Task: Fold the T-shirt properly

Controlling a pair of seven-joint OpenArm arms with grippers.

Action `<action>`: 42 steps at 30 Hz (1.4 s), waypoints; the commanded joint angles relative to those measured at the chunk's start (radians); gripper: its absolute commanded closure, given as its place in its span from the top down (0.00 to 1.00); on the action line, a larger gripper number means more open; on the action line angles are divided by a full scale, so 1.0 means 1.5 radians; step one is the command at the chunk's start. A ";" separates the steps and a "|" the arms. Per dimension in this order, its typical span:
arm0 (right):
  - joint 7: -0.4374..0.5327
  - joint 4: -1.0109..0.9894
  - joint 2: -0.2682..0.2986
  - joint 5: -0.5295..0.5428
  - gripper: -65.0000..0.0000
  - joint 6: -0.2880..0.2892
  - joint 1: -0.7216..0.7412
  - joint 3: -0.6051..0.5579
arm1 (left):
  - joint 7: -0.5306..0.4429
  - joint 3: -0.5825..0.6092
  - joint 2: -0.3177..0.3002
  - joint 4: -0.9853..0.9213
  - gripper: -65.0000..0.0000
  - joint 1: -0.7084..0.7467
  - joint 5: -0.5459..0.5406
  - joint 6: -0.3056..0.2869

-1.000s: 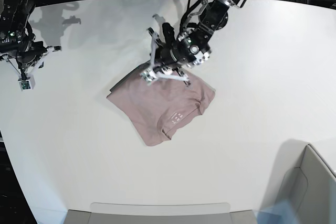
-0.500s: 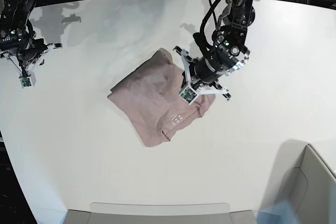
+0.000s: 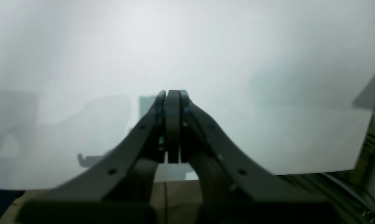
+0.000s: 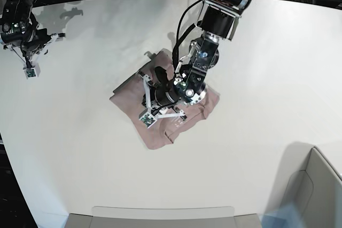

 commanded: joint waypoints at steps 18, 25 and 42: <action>0.008 0.012 -0.025 0.000 0.00 0.003 0.025 -0.007 | 0.072 0.084 -0.375 0.067 0.00 0.121 -0.009 -0.009; 0.031 0.065 -0.027 0.000 0.00 0.003 0.022 -0.074 | 0.081 -0.018 -0.403 0.203 0.00 0.141 -0.009 -0.009; 0.201 0.107 0.047 0.000 0.00 0.004 -0.231 -0.198 | 0.109 -0.474 -0.213 0.599 0.00 0.478 -0.007 -0.008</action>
